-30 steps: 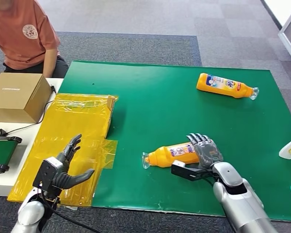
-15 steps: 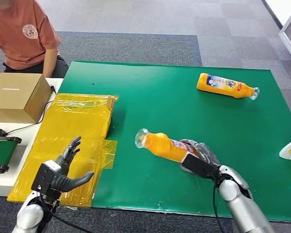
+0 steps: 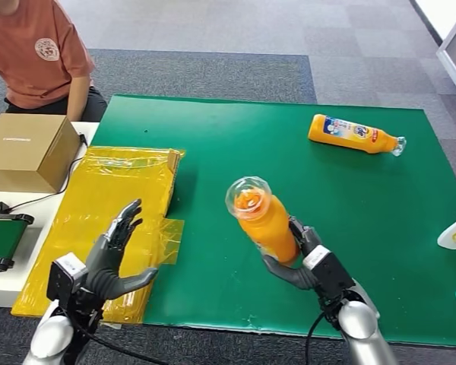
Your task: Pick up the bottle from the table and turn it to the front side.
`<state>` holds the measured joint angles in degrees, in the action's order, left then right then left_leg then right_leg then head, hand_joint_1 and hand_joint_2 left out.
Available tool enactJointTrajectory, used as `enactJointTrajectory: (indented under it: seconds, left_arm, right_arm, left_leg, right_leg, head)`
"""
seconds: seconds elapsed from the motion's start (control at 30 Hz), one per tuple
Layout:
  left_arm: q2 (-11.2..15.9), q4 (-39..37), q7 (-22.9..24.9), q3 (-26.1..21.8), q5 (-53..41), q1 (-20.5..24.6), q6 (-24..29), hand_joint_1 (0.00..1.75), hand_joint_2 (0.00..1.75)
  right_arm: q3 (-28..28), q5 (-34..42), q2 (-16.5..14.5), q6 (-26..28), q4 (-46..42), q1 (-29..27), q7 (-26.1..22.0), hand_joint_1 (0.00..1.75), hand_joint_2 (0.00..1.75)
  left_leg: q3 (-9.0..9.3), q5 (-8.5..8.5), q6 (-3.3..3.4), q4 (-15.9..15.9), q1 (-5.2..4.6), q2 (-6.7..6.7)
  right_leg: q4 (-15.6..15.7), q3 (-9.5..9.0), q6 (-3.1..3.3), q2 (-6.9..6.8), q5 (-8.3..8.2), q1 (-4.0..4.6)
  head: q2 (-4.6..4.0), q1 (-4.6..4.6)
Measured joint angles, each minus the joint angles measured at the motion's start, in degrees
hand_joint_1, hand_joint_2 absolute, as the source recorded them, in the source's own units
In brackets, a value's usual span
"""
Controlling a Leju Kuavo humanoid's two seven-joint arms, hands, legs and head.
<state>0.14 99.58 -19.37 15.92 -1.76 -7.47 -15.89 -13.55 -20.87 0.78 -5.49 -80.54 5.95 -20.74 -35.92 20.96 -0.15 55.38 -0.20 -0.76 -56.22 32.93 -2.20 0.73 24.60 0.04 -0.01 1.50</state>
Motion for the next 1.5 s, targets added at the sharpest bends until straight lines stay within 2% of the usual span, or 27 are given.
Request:
enactJointTrajectory:
  seconds: [0.27, 0.37, 0.47, 0.6, 0.87, 1.03, 1.2, 1.4, 1.5]
  left_arm:
    - [-0.3, 0.2, 1.1, 8.5, 7.1, 5.5, -4.5, 0.00, 1.75]
    - [-0.3, -0.3, 2.3, 12.5, 9.3, 9.0, -6.5, 0.00, 1.75]
    - [-0.2, -1.3, 3.6, 16.6, 10.7, 12.7, -6.8, 0.00, 1.75]
    - [0.2, -2.7, 4.2, 19.7, 11.9, 15.6, -6.5, 0.00, 1.75]
    - [1.0, -5.2, 4.2, 21.0, 13.1, 17.5, -6.5, 0.00, 1.75]
    - [1.5, -6.3, 5.1, 21.1, 12.2, 17.9, -5.7, 0.00, 1.75]
    - [2.3, -7.5, 7.4, 21.3, 10.2, 17.9, -4.5, 0.00, 1.75]
    - [2.9, -8.3, 9.6, 21.4, 8.2, 17.8, -2.0, 0.00, 1.75]
    - [2.9, -8.4, 10.1, 21.4, 7.9, 17.7, -1.2, 0.00, 1.75]
  right_arm:
    - [-5.2, -2.0, -2.2, 1.9, 3.9, 2.3, 0.3, 1.75, 1.75]
    - [-7.2, -3.1, -3.1, 2.8, 7.5, 4.8, 0.7, 1.75, 1.75]
    - [-9.1, -3.4, -4.2, 3.5, 11.2, 7.2, 0.3, 1.75, 1.75]
    - [-11.8, -3.3, -5.0, 2.8, 13.0, 8.5, 0.2, 1.75, 1.75]
    - [-15.9, -3.8, -5.1, 2.0, 12.6, 8.9, 1.3, 1.75, 1.75]
    - [-17.1, -4.9, -5.0, 3.4, 11.4, 8.9, 1.5, 1.75, 1.75]
    - [-17.6, -9.8, -4.5, 7.6, 9.7, 8.9, 2.2, 1.75, 1.75]
    - [-18.2, -19.8, -3.7, 17.0, 8.7, 8.7, 3.7, 1.75, 1.75]
    - [-18.6, -22.1, -3.6, 19.3, 8.6, 8.6, 4.1, 1.75, 1.75]
  left_leg:
    - [0.00, -0.04, 0.02, 0.0, 0.00, 0.00]
    - [0.00, -0.05, 0.04, 0.0, 0.00, 0.00]
    - [0.00, -0.08, 0.05, 0.0, 0.00, 0.00]
    - [0.00, -0.09, 0.05, 0.0, 0.00, 0.00]
    - [-0.01, -0.05, 0.03, 0.0, 0.00, 0.00]
    - [-0.01, -0.06, 0.03, 0.0, 0.00, 0.00]
    - [-0.01, -0.06, 0.04, 0.0, 0.00, 0.00]
    - [-0.01, -0.05, 0.03, 0.0, 0.00, 0.00]
    - [-0.01, -0.05, 0.03, 0.0, 0.00, 0.00]
  right_leg:
    - [0.0, 0.00, -0.01, 0.00, -0.07, 0.00]
    - [0.0, -0.01, -0.02, 0.00, -0.08, -0.01]
    - [0.0, -0.01, -0.02, 0.00, -0.09, -0.01]
    - [0.0, -0.01, -0.02, 0.00, -0.09, -0.01]
    - [0.0, 0.01, -0.01, 0.00, -0.06, 0.00]
    - [0.0, 0.00, -0.01, 0.00, -0.07, 0.00]
    - [0.0, 0.00, -0.01, 0.00, -0.07, -0.01]
    - [0.0, 0.01, -0.01, 0.00, -0.07, -0.01]
    - [0.0, 0.01, -0.01, 0.00, -0.07, -0.01]
  head:
    - [0.01, 0.00]
    - [0.01, 0.00]
    - [0.00, 0.00]
    - [0.00, 0.01]
    - [0.00, 0.01]
    - [0.00, 0.01]
    - [0.00, 0.01]
    - [0.00, 0.01]
    - [-0.01, 0.01]
